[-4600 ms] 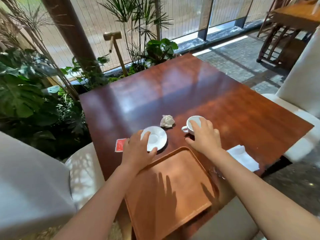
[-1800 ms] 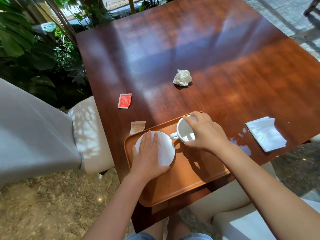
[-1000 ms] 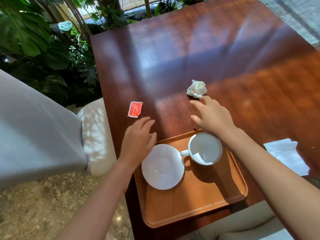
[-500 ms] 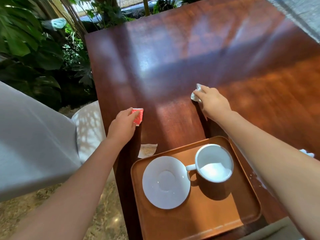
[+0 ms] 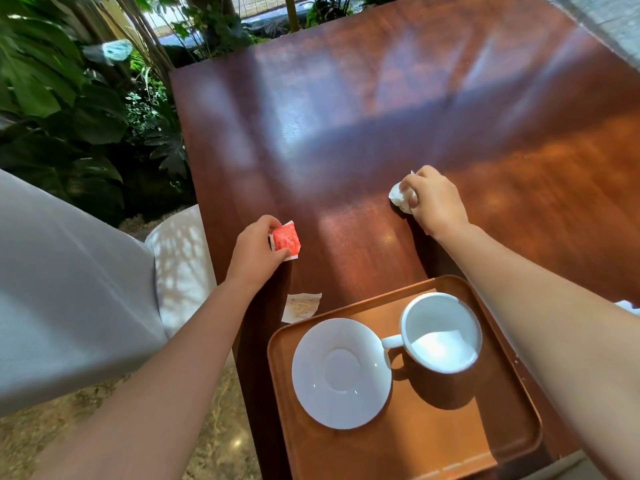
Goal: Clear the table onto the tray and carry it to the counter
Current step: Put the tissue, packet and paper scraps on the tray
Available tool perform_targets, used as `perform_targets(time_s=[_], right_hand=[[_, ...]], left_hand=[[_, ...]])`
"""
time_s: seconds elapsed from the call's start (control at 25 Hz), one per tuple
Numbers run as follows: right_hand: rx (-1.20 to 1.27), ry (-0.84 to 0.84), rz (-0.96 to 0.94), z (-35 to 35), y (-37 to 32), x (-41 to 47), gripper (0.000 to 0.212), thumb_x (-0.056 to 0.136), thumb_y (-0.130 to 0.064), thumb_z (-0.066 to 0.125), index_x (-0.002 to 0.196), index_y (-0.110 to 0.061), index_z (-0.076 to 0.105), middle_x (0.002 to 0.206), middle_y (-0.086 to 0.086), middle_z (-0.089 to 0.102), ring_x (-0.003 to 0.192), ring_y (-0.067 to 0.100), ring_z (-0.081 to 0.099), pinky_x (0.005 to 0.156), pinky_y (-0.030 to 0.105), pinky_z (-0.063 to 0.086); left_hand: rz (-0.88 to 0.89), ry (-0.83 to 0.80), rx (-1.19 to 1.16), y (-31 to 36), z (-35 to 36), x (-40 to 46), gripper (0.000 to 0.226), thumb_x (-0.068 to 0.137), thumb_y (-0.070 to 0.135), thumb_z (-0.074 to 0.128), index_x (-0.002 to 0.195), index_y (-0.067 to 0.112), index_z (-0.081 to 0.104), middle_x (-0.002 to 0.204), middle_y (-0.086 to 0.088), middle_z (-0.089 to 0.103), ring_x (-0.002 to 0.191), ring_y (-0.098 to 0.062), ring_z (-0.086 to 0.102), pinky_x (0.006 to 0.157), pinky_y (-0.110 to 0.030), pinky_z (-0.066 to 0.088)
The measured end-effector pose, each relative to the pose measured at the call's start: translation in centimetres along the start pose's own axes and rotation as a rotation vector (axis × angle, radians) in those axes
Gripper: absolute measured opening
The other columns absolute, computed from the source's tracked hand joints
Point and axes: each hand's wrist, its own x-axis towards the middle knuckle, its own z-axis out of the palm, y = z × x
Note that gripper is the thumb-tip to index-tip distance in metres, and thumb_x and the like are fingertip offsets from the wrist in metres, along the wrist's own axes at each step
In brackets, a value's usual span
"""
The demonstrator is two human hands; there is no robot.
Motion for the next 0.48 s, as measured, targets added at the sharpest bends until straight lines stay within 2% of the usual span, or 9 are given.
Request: perform_targets(time_s=[0.08, 0.2, 0.36, 0.48], right_hand=[[0.043, 0.02, 0.031, 0.2, 0.4, 0.1, 0.016, 0.082, 0.0, 0.059, 0.096, -0.007, 0.066, 0.102, 0.018, 0.057, 0.091, 0.039, 0.056, 0.075, 0.038, 0.046], [0.081, 0.04, 0.018, 0.0, 0.4, -0.6, 0.017, 0.081, -0.001, 0.06, 0.094, -0.009, 0.069, 0.1, 0.016, 0.059, 0.09, 0.035, 0.058, 0.071, 0.029, 0.04], [0.186, 0.144, 0.018, -3.0, -1.0, -3.2, 0.019, 0.077, -0.001, 0.064, 0.092, -0.01, 0.071, 0.096, 0.018, 0.062, 0.089, 0.033, 0.059, 0.075, 0.038, 0.047], [0.259, 0.229, 0.033, -6.1, -2.3, -7.9, 0.024, 0.073, 0.004, 0.064, 0.091, -0.009, 0.072, 0.092, 0.02, 0.063, 0.087, 0.032, 0.059, 0.075, 0.031, 0.044]], left_hand=[[-0.06, 0.023, -0.085, -0.1, 0.1, 0.0, 0.035, 0.075, 0.012, 0.073, 0.107, 0.015, 0.058, 0.107, -0.009, 0.063, 0.092, -0.017, 0.057, 0.059, -0.011, 0.039], [-0.124, 0.05, -0.17, 0.2, 0.2, 0.0, 0.03, 0.079, 0.013, 0.07, 0.107, 0.016, 0.059, 0.105, -0.006, 0.064, 0.09, -0.014, 0.058, 0.056, -0.008, 0.038], [-0.14, 0.078, -0.333, 2.2, -0.7, -1.8, 0.029, 0.084, 0.012, 0.064, 0.112, 0.019, 0.06, 0.113, -0.005, 0.064, 0.095, -0.013, 0.059, 0.067, -0.014, 0.047], [-0.041, 0.031, -0.448, 5.1, -1.1, -5.7, 0.031, 0.083, 0.004, 0.058, 0.111, 0.018, 0.063, 0.108, -0.002, 0.067, 0.097, -0.012, 0.062, 0.08, -0.027, 0.053]])
